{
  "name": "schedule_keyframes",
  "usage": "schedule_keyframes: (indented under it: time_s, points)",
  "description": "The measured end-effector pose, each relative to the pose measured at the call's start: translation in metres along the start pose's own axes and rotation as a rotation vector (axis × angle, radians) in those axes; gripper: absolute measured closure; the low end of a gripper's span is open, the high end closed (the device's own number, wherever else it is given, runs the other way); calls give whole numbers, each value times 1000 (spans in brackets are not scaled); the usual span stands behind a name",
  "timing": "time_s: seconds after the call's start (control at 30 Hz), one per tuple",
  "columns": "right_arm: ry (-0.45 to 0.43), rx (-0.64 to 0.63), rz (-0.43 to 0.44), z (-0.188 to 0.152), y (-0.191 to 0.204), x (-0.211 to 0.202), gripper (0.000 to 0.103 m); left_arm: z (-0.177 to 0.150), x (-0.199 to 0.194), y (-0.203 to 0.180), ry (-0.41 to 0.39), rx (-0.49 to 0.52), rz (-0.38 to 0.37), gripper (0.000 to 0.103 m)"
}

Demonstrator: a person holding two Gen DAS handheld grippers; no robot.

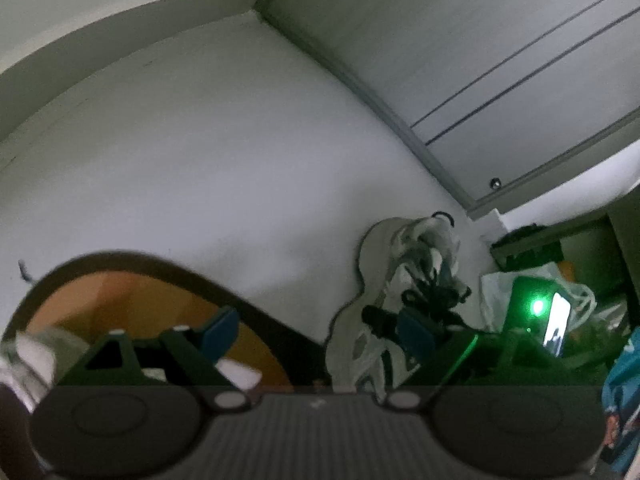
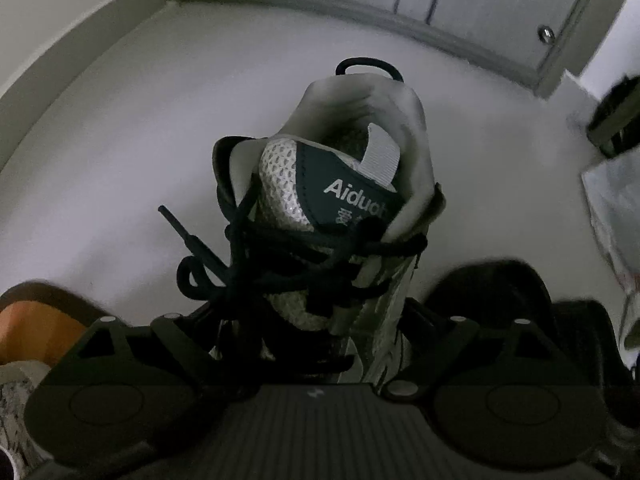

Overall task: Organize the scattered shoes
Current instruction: 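Lower the grey sneaker onto the mat beside the clogs with the right gripper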

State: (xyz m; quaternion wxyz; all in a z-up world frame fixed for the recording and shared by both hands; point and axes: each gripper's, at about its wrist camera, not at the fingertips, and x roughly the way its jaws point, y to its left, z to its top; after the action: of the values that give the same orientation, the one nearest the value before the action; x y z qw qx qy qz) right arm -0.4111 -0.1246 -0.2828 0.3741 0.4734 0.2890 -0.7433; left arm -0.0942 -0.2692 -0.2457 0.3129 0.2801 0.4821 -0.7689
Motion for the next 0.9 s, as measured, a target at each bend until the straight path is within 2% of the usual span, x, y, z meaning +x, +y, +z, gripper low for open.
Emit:
schedule_keyframes:
  time_s: [0.1, 0.17, 0.23, 0.33, 0.47, 0.57, 0.67, 0.73, 0.83, 0.9]
  points:
    - [16, 45, 14, -6, -13, -5, 9, -4, -4, -1, -14, 14, 3, 14]
    - [3, 90, 54, -14, -29, -12, 8, -6, -11, -3, -28, 26, 5, 14]
    - [-9, 113, 75, -18, -35, -22, 6, -9, -22, -7, -68, 51, 9, 13]
    - [-28, 79, 109, -16, -39, -46, 1, -13, -31, -11, -103, 79, 26, 12]
    - [-73, -26, 99, -13, -48, -91, 1, -17, -43, -17, -87, 86, 21, 11]
    - [-96, -75, 132, -19, -68, -141, 1, -21, -52, -27, -77, 124, 14, 11]
    - [-107, -114, 140, -23, -93, -189, 1, -24, -62, -38, -60, 120, -22, 11]
    - [-118, -135, 122, -34, -110, -225, 1, -27, -67, -47, -38, 102, -58, 11]
    - [-142, -140, 109, -50, -137, -271, 1, -32, -68, -66, -24, 98, -74, 11]
    - [-155, -113, 103, -57, -155, -287, 1, -37, -68, -83, -13, 103, -93, 11]
